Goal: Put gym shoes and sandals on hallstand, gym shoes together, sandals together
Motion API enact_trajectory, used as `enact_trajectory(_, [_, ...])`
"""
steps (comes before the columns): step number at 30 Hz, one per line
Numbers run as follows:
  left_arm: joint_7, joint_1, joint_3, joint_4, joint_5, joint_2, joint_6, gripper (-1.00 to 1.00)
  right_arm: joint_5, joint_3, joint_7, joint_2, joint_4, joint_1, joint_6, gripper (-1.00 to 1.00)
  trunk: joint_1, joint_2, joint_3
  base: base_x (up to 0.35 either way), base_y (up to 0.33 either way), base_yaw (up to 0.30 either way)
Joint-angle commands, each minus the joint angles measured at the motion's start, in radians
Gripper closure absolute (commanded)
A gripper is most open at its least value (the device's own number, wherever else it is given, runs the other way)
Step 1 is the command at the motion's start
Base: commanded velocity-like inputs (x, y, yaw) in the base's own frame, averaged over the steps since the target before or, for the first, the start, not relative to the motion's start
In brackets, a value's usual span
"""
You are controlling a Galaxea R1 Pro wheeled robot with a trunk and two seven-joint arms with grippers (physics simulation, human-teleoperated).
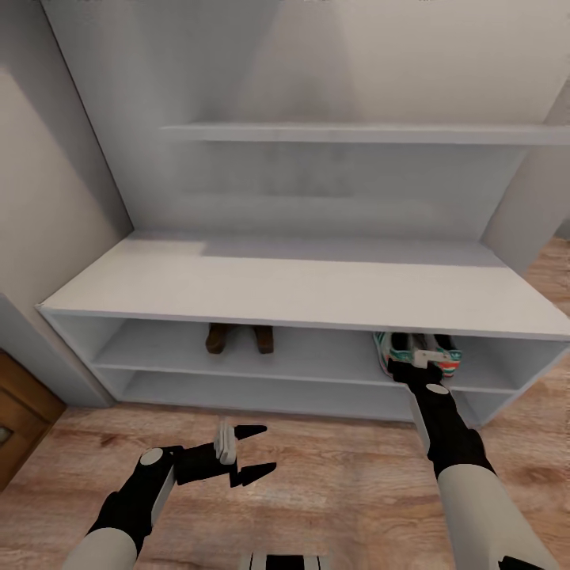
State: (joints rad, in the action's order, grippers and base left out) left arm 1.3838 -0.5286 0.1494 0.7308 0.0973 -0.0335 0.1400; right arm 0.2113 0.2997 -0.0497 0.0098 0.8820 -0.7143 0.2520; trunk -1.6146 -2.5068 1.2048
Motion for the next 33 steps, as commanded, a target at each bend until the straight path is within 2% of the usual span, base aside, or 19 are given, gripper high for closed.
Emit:
enact_trajectory(1, [0.004,-0.001,0.007,0.001,0.010,-0.002,0.010,-1.00,0.008,0.002,0.001,0.001,0.002,0.000,0.006,-1.00,0.001,0.000,0.001,-0.305,0.000,0.000])
enact_trajectory(22, [0.004,-0.001,0.007,0.001,0.010,-0.002,0.010,-1.00,0.008,0.002,0.001,0.001,0.002,0.000,0.006,-1.00,0.001,0.000,0.001,-0.334,0.001,0.000])
enact_trajectory(33, [0.004,-0.001,0.007,0.001,0.010,-0.002,0.010,-1.00,0.008,0.002,0.001,0.001,0.002,0.000,0.006,-1.00,0.001,0.000,0.001,-0.215,0.099,0.000])
